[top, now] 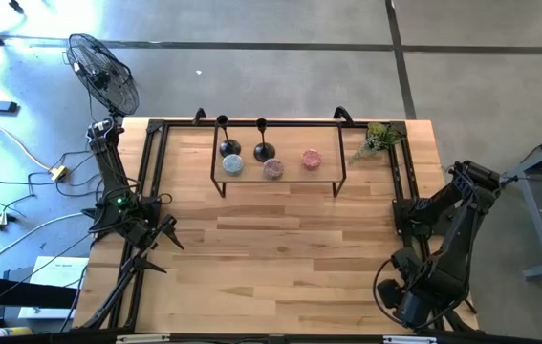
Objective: Pick & Place candle stick holders
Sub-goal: Put the black candle holder on the shelf
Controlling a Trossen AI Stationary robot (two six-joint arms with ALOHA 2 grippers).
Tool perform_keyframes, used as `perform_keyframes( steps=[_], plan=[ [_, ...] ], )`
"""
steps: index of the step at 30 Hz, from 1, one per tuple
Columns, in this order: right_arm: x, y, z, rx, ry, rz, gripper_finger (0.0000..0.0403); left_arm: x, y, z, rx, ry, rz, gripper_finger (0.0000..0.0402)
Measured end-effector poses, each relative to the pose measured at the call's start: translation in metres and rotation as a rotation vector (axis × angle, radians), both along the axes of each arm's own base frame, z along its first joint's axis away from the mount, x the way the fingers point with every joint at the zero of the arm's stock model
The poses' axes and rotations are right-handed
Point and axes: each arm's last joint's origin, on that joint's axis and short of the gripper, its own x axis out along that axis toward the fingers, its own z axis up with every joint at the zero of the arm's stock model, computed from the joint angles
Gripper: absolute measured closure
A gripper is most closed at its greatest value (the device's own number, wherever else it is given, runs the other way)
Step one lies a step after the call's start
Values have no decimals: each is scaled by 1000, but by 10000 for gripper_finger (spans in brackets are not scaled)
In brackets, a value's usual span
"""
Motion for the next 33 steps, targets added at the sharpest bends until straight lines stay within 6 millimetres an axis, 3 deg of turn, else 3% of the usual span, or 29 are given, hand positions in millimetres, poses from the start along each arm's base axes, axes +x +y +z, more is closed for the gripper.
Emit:
perform_keyframes(
  steps=[11,21,33],
  plan=[
    [0,0,0,2,-5,-10,152,0,0,0,0,0,0,62],
    [1,0,0,-3,-37,29,279,0,0,0,4,1,0,62],
    [5,1,4,13,-85,111,279,0,0,-1,9,3,0,62]
  ],
)
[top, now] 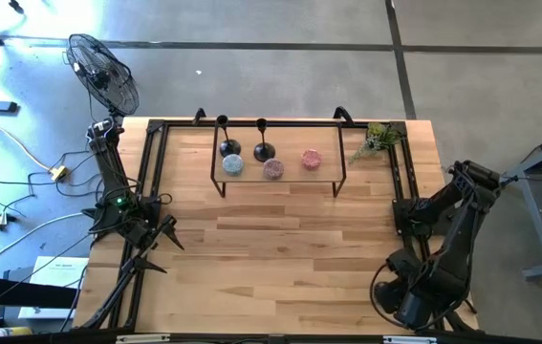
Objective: Pick & Place candle stick holders
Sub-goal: Put the black candle holder on the shelf
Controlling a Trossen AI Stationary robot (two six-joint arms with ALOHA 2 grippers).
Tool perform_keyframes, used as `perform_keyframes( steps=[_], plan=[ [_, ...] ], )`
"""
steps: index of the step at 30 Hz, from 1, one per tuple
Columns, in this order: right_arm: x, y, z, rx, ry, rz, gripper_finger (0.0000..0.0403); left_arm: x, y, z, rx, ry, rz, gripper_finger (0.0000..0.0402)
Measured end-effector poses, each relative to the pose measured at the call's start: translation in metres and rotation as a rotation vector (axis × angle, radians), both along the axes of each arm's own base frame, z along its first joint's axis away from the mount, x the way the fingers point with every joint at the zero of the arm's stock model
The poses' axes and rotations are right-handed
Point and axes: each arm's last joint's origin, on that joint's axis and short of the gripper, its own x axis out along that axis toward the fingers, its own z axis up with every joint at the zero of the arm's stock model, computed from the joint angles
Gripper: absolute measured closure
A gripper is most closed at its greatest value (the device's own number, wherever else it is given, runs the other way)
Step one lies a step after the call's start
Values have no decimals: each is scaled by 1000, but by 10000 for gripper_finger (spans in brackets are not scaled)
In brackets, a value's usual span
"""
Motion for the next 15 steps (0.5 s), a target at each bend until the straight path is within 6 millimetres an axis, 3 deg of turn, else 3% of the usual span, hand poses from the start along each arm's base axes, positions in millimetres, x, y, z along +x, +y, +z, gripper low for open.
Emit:
perform_keyframes(
  steps=[6,15],
  plan=[
    [15,-8,20,-34,-111,71,279,0,0,0,22,-14,1,62],
    [47,-38,67,-96,-254,196,279,0,0,0,26,-12,1,62]
  ],
)
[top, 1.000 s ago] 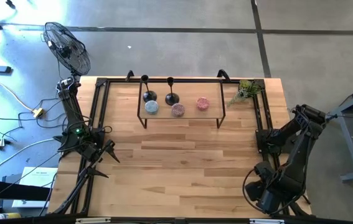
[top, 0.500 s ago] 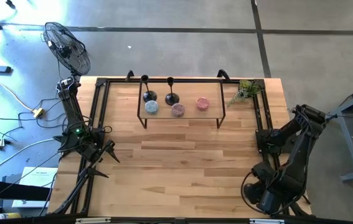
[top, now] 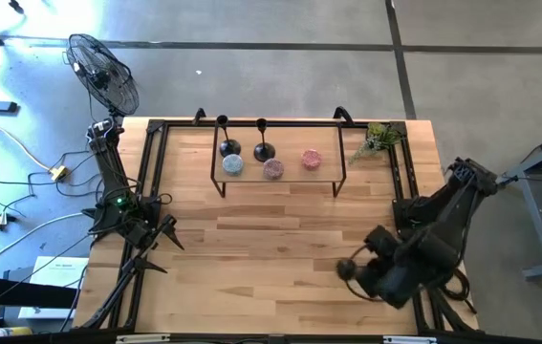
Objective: Pick & Place candle stick holders
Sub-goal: Put the black candle holder on the shelf
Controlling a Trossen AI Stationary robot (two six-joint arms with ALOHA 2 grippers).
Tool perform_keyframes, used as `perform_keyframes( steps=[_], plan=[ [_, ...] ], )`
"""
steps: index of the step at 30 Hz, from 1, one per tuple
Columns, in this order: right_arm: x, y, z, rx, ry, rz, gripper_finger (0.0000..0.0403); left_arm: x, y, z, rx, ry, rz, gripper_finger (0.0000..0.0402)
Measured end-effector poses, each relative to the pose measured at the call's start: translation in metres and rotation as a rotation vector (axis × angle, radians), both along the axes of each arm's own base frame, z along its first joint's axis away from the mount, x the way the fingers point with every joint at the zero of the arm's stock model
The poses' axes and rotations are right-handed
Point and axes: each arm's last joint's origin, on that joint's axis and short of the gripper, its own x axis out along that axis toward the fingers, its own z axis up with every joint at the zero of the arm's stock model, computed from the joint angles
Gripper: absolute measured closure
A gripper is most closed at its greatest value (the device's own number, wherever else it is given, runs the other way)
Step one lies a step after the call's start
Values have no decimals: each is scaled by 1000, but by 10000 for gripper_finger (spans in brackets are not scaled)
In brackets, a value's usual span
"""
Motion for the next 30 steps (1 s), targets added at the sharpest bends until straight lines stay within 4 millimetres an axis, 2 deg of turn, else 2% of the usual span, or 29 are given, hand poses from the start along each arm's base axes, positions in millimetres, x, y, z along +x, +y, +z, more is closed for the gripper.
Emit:
perform_keyframes(
  steps=[7,14,22,30],
  plan=[
    [30,-33,48,-95,-236,127,279,0,0,-2,23,9,0,62],
    [50,-79,86,-202,-345,215,279,0,0,-2,23,10,0,62],
    [61,-147,119,-338,-384,251,279,1,1,-1,20,-2,32,62],
    [57,-222,132,-376,-345,220,279,1,3,9,57,-120,102,62]
  ],
)
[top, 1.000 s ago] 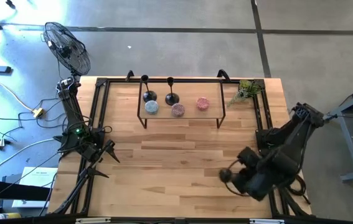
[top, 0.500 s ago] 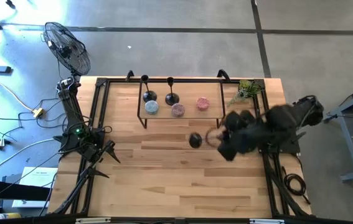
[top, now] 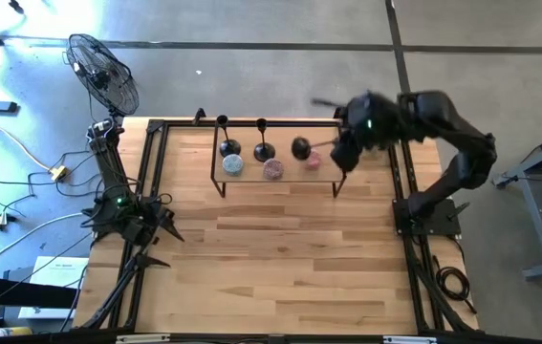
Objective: Pick & Place candle stick holders
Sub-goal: Put the black candle holder on the shelf
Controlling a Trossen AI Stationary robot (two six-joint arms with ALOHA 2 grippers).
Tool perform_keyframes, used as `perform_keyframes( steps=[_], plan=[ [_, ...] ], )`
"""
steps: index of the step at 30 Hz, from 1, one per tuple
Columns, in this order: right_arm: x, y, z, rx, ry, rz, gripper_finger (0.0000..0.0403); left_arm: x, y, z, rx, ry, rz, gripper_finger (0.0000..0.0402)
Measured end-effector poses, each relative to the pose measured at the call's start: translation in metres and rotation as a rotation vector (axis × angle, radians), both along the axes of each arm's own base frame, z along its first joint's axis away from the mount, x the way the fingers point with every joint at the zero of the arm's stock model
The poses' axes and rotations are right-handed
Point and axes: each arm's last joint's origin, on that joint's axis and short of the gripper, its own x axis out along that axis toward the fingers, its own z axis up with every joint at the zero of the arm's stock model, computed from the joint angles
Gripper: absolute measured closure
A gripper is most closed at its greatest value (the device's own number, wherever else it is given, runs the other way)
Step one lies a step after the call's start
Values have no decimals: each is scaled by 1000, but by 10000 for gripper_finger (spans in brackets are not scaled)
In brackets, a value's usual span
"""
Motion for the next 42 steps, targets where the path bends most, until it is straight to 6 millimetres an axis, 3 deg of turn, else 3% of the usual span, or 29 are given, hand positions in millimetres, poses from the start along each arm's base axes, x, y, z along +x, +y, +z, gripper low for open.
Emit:
perform_keyframes(
  steps=[5,11,20,25,32,42],
  plan=[
    [-7,-39,-1,-27,42,-30,279,0,3,2,-12,-14,34,62],
    [-8,-72,-3,-53,50,-37,279,8,14,0,-47,10,68,62],
    [13,-118,-32,32,165,-23,279,27,34,-5,-104,67,-31,62],
    [22,-128,-37,48,199,-12,279,34,45,-5,-115,75,-86,62],
    [27,-130,-18,27,99,-9,279,38,56,-5,-112,81,-94,62],
    [32,-132,-32,118,120,-12,279,40,67,-6,-95,83,-84,62]
  ],
)
